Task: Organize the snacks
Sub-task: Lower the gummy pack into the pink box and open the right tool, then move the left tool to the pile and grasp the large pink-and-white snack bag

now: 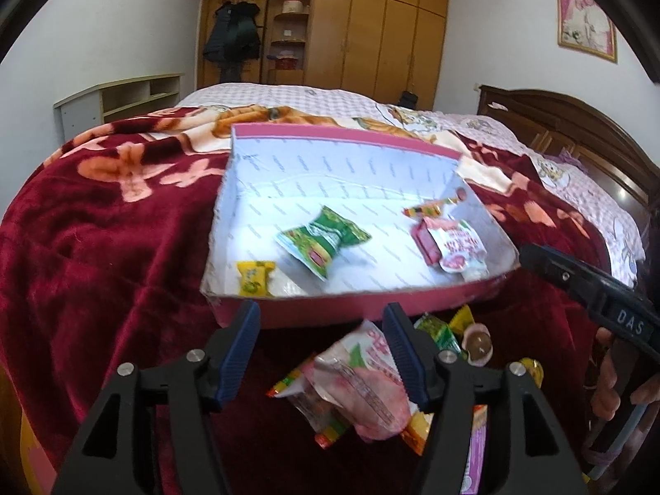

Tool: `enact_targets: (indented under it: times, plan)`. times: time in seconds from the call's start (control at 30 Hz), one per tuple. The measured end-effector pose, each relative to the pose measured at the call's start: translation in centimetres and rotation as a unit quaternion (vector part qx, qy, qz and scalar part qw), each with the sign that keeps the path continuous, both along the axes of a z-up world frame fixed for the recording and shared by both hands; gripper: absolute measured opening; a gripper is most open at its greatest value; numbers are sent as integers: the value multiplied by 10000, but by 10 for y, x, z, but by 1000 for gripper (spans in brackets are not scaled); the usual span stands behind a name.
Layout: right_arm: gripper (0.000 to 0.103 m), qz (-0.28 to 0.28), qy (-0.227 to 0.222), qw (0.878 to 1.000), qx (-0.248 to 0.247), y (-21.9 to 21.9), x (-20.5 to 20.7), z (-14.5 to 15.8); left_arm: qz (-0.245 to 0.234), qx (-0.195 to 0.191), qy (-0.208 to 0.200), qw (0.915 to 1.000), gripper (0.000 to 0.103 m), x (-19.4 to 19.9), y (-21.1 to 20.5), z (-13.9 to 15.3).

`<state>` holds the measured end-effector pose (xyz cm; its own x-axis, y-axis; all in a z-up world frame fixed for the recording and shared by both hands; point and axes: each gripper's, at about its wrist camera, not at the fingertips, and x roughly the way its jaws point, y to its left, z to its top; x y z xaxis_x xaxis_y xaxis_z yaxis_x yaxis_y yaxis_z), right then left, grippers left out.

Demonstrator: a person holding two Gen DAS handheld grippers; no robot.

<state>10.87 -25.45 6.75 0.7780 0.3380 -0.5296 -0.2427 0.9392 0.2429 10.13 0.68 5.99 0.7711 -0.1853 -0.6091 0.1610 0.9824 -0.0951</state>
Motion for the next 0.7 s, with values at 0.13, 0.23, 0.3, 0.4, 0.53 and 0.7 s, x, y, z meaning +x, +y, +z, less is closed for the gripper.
enact_targets:
  times: [0.13,0.23,0.3,0.4,0.53,0.7]
  plan:
    - [62,-16,67,10000,-29,-1,-14,-7,-116,6,146,9998,66,-1,-6,-8]
    - [62,-64,73,9999,-102,-3,-23,-12,-157,22,258,9995,66,-1,-8,-13]
    - [62,-117,93,9998,-117,-5,-28,-17,-178,47,334,9993,68,-1,-9,-17]
    - [62,-205,136,9996,-121,-9,-32,-23,-198,85,427,9989,71,-2,-12,-23]
    - [62,-276,224,9994,-54,-13,-37,-33,-258,202,556,9979,72,1,-20,-31]
    - [62,-282,239,9993,-20,-14,-41,-38,-360,419,593,9967,82,2,-33,-39]
